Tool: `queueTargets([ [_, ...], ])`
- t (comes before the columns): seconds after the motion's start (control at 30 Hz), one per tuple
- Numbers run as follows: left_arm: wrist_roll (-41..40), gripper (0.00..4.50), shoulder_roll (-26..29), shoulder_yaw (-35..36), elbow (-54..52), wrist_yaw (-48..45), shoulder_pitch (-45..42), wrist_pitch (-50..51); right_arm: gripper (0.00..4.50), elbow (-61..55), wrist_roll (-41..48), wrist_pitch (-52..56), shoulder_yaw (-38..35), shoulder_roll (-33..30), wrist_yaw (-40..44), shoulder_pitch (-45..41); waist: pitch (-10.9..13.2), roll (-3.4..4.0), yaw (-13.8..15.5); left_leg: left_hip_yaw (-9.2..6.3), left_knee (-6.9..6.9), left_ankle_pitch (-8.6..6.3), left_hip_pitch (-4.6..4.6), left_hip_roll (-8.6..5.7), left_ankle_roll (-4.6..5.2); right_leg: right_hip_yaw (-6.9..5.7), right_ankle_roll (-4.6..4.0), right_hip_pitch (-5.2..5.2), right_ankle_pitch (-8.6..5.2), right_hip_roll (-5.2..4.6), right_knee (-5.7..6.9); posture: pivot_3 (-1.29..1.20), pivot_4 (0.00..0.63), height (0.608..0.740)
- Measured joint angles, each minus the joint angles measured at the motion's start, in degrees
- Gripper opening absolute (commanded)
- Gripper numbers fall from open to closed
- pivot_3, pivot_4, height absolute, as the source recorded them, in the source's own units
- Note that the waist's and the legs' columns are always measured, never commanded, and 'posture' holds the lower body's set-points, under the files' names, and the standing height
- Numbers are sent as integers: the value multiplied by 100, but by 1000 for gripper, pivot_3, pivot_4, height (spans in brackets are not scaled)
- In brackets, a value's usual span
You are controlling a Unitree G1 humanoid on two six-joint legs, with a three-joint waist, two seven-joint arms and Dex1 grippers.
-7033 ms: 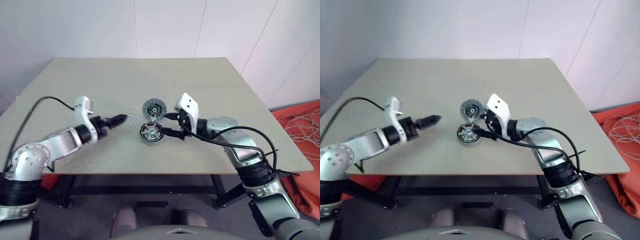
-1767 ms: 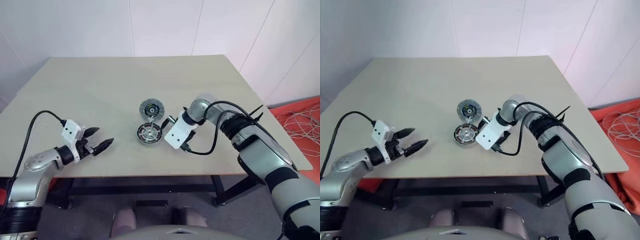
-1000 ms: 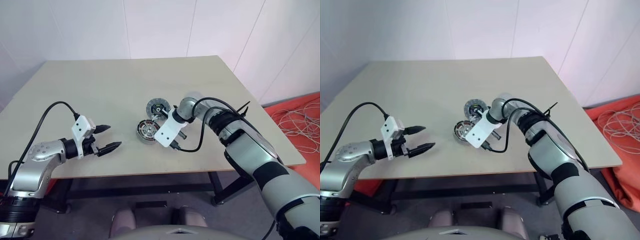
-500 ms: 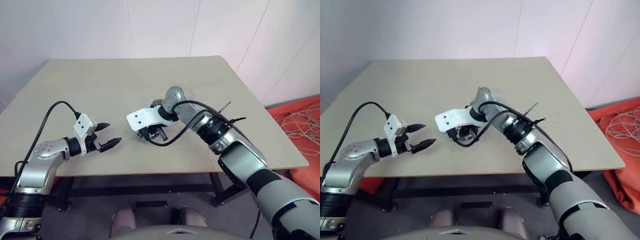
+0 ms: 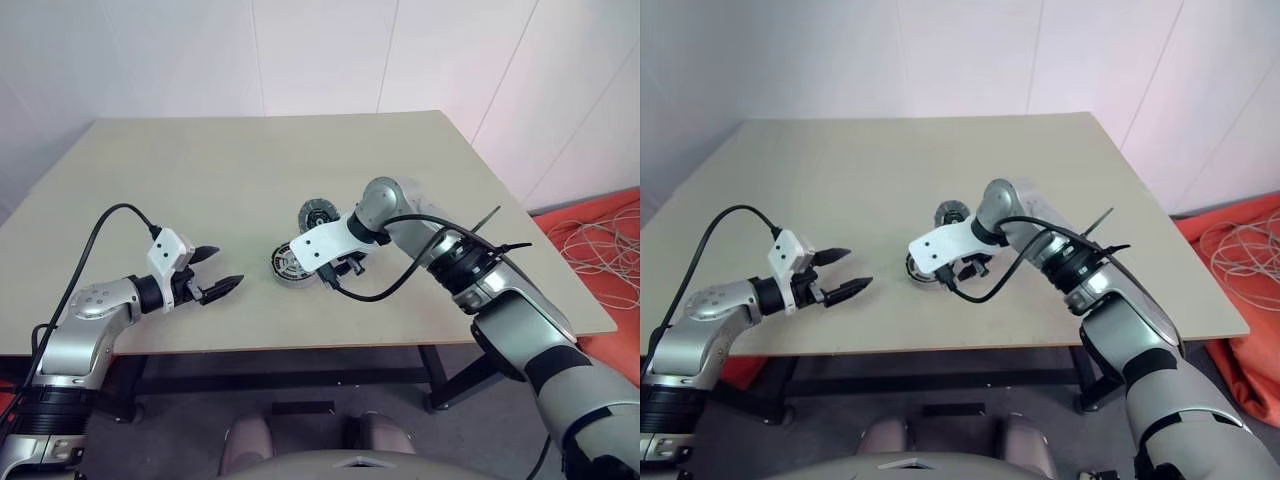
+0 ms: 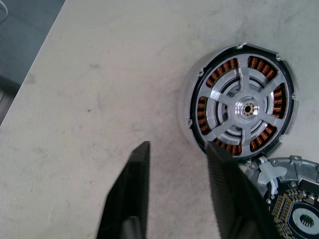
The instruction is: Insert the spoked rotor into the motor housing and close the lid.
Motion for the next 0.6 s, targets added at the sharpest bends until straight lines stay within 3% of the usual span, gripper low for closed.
queueTargets([
  [0.13, -1, 4500, -1, 0, 11, 1, -2, -12, 4196, 163, -37, -594, 35, 58, -269, -7, 0, -1, -35, 0, 1, 0, 2, 0, 0, 0, 0, 0, 0, 0, 0, 0, 0, 740],
  [0.33, 0, 4500, -5, -1, 77, 4, -5, -11, 4196, 1265, -431, -1839, 349, 257, -825, -308, 0, 0, -57, -1, 3, 0, 1, -1, -1, 0, 1, -1, 0, 0, -1, 0, 0, 740],
  [0.6, -4, 4500, -24, -1, 79, 32, -6, -8, 4196, 2417, -763, -2622, 491, 576, -1155, -672, 0, 0, -58, 0, 2, -1, -9, -2, 2, -1, -22, -4, 13, 0, -1, 0, 0, 740],
])
